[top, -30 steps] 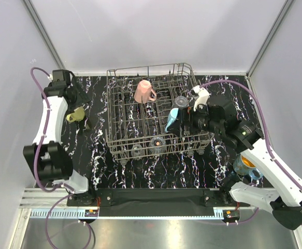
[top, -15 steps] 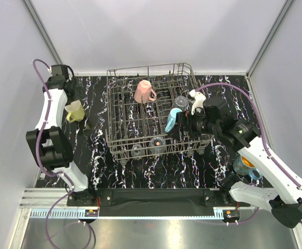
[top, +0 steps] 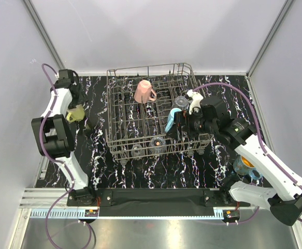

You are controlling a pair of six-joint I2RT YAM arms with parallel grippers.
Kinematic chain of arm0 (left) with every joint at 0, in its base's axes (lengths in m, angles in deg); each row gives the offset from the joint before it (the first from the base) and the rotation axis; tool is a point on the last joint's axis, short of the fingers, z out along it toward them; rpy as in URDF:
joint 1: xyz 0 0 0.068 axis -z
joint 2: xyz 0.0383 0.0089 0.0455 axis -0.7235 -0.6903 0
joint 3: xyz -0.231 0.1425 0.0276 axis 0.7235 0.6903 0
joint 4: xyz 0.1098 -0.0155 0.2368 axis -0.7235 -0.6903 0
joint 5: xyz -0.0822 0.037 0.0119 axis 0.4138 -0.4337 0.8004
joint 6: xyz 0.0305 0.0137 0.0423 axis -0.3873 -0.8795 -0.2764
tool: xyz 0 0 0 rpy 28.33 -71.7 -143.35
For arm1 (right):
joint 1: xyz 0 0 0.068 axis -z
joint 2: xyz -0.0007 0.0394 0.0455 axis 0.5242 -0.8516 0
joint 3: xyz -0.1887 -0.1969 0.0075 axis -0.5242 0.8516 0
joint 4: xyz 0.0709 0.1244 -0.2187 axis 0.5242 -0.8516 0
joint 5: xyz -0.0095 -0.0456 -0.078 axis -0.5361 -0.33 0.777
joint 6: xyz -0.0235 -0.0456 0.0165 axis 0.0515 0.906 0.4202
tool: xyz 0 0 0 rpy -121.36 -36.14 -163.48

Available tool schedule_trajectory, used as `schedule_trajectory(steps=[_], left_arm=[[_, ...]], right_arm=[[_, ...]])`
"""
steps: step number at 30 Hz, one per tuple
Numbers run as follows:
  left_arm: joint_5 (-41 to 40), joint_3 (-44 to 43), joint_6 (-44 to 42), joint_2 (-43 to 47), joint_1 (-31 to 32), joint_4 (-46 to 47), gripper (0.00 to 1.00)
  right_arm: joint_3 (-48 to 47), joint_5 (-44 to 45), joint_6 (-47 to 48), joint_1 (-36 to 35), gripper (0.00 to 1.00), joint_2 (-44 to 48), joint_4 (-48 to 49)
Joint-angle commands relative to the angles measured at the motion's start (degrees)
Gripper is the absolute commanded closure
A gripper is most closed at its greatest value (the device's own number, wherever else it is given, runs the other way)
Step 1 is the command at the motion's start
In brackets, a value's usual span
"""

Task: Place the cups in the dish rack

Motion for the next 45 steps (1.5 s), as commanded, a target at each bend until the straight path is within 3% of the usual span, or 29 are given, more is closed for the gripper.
schedule_trajectory(steps=[1, 7, 10, 11, 15, 17, 23, 26, 30, 36, 39, 40, 42, 45], left_arm=[[-0.8, -0.4, 0.0, -2.4, -0.4, 2.8, 0.39], [-1.3, 0.4, 0.7, -4.0, -0.3, 3.3, 0.49], [-1.8, 0.3, 0.4, -4.0, -0.3, 2.7, 0.62], [-1.9, 0.2, 0.4, -4.0, -0.3, 2.7, 0.75], [-1.5, -0.1, 0.7, -3.8, -0.4, 2.4, 0.95], [-1.2, -0.1, 0.7, -2.8, -0.4, 2.1, 1.00], [5.2, 2.7, 4.2, 8.7, -0.3, 3.5, 1.00], [17.7, 6.9, 8.8, 19.5, -0.4, 7.4, 1.00], [28.4, 12.3, 15.6, 32.7, -0.3, 15.7, 1.00], [35.5, 14.8, 25.2, 45.5, -0.2, 22.6, 1.00], [40.1, 21.3, 36.5, 50.8, 0.9, 35.5, 1.00], [40.6, 24.9, 43.0, 52.7, 3.1, 43.3, 1.00], [41.4, 27.7, 47.7, 53.4, 6.8, 50.3, 1.00], [37.4, 32.3, 54.0, 55.0, 15.0, 64.3, 1.00]], right_arm=[[-0.4, -0.3, -1.2, 0.1, 0.00, -0.7, 1.0], [-0.6, 0.2, -1.6, 0.0, 0.00, -1.2, 0.4], [-0.1, -0.4, -2.4, 0.0, 0.01, -1.5, 0.9], [0.2, -0.6, -2.7, 0.1, 0.00, -1.6, 1.2], [0.4, -1.4, -4.1, 0.1, 0.00, -2.2, 2.3], [0.1, -1.7, -4.2, 0.1, 0.00, -2.3, 2.2], [0.4, -0.5, -4.2, 0.0, 0.00, -1.8, 2.3], [-0.2, -0.5, -3.9, 0.1, 0.00, -2.2, 2.5], [-1.2, -2.0, -3.0, 0.1, 0.00, -3.7, 4.0], [-1.5, -7.2, -2.9, 0.0, 0.00, -4.6, 11.3], [0.3, -16.7, -3.7, 0.0, 0.00, -4.0, 20.9], [1.9, -18.8, -5.4, 0.0, 0.00, -3.7, 24.0], [3.5, -24.7, -7.7, 0.0, 0.00, -3.5, 33.8], [6.1, -26.8, -11.8, -0.5, 0.00, -3.6, 45.2]])
